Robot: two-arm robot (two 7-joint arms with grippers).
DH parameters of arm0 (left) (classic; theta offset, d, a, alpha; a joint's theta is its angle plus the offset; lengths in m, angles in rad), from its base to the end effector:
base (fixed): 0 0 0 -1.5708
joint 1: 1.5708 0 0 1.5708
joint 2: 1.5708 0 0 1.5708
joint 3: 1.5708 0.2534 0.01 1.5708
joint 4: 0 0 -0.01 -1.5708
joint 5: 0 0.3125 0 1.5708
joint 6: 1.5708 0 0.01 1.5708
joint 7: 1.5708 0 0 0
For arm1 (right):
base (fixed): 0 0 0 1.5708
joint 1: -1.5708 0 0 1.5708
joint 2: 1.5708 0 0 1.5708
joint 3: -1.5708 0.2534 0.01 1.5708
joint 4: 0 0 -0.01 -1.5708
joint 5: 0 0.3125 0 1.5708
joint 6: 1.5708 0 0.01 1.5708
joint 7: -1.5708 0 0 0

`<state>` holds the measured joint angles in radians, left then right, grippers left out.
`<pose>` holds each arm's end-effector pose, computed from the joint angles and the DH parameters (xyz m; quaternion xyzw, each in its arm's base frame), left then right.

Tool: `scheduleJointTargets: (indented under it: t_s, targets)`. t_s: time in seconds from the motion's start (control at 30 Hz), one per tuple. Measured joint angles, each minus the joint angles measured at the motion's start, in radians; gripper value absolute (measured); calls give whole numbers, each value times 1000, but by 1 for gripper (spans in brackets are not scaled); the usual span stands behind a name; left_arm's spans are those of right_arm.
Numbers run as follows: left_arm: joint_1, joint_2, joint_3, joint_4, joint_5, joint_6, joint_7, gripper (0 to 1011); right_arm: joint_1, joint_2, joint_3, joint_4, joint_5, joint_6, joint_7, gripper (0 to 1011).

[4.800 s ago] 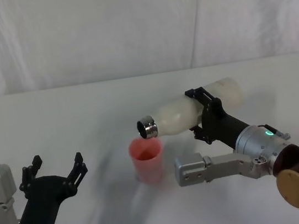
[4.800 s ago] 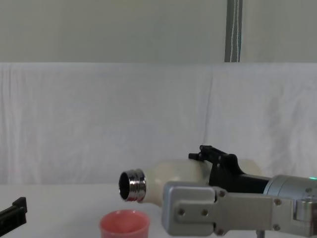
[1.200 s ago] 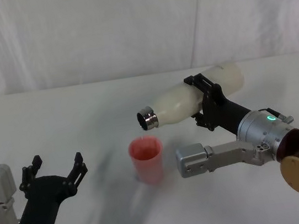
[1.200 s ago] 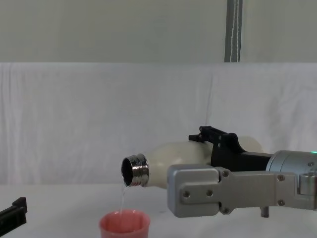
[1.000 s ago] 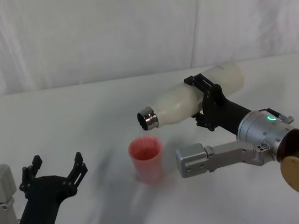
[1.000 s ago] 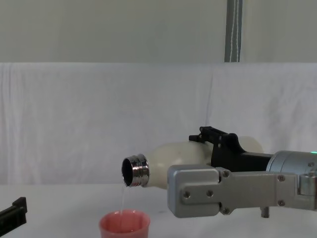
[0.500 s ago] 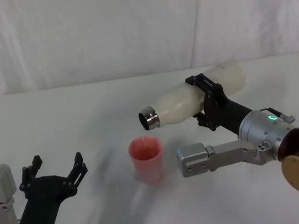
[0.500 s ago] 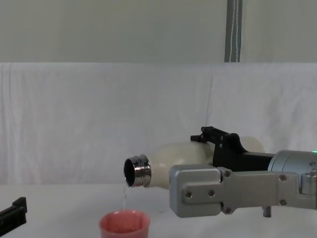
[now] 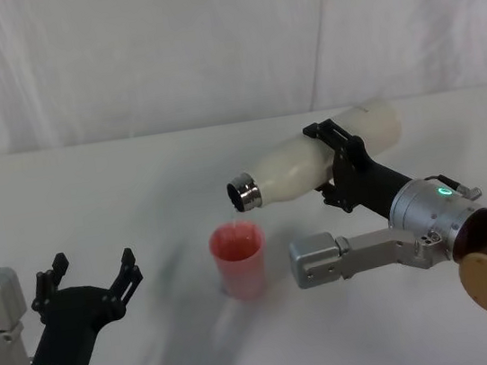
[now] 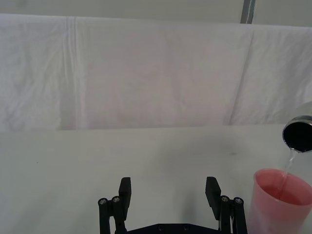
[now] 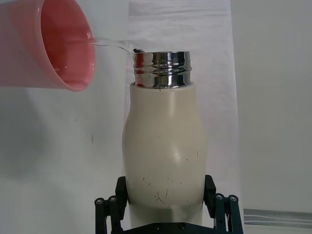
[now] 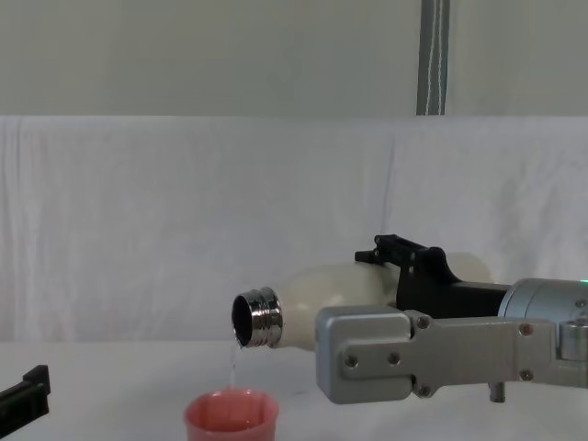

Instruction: Grasp the thermos with one hand and pour water into the cup lid.

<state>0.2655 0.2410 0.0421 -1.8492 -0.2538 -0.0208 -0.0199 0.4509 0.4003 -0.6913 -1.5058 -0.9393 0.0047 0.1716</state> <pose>0.2660 0.0284 -0.2510 -0.0174 0.0064 0.6616 0.7496 0.3796 0.0836 -0.1986 -0.3572 -0.5892 -0.3030 0.6584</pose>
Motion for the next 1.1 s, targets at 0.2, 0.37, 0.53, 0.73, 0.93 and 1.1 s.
scheduleJointTargets:
  t_s: [0.2,0.37,0.53,0.73,0.93,1.1]
  targets:
    - [0,0,0,0,0,0,0,1001,0,1,0,0,0,1,0,950]
    - [0,0,0,0,0,0,0,1001,-1,0,0,0,-1,2,0,950]
    - [0,0,0,0,0,0,0,1001,-2,-1,1,0,-1,2,0,950]
    - [0,0,0,0,0,0,0,1001,-1,-2,1,3,0,0,-1,950]
    - [0,0,0,0,0,0,0,1001,-3,-3,2,3,6,-1,-1,950]
    - [0,0,0,0,0,0,0,1001,-8,-7,7,6,20,-7,-2,950]
